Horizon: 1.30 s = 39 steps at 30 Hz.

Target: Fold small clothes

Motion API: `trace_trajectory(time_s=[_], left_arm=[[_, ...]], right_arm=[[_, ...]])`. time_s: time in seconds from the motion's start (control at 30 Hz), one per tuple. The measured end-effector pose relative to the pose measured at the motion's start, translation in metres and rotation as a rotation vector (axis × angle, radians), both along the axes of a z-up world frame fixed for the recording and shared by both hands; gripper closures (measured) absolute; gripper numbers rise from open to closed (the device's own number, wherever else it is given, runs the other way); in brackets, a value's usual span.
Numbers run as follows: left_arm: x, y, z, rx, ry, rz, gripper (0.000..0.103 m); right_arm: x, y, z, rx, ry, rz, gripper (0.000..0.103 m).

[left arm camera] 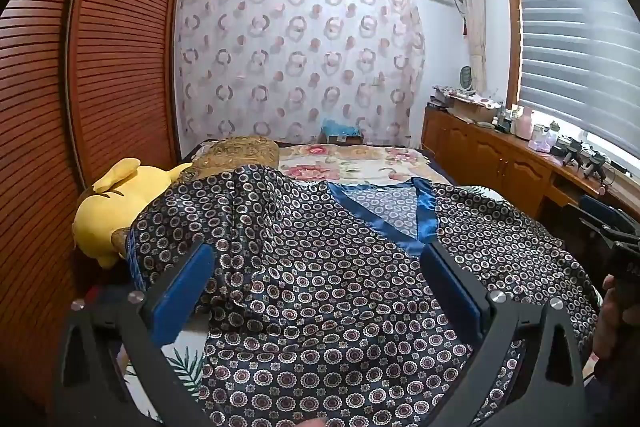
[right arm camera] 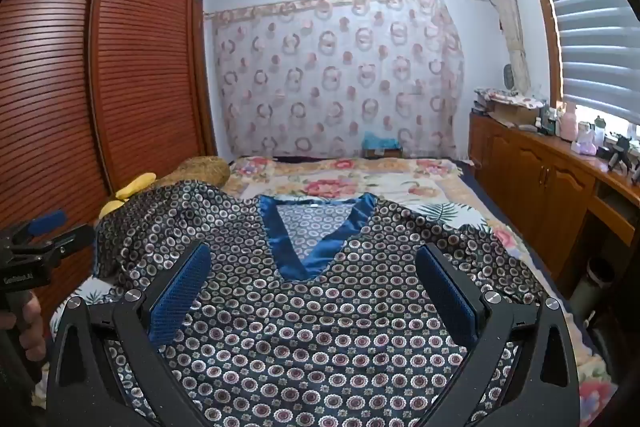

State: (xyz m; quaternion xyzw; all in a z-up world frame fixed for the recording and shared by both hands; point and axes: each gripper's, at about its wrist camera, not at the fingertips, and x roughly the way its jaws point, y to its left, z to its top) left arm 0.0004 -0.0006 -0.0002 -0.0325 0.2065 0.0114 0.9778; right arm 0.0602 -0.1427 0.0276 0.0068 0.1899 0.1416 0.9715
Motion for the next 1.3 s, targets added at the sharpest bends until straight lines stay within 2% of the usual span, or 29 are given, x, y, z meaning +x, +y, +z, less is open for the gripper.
trace_trajectory(time_s=[0.53,1.3], left_arm=[[0.008,0.002,-0.008,-0.005,-0.003,0.006,0.0],[-0.003,-0.002,0.006,0.017,-0.01,0.002,0.0]], right_arm=[[-0.001,-0.001,0.001,0.006,-0.018,0.001,0.0],[-0.002,0.0,0.001,0.003,-0.017,0.002,0.0]])
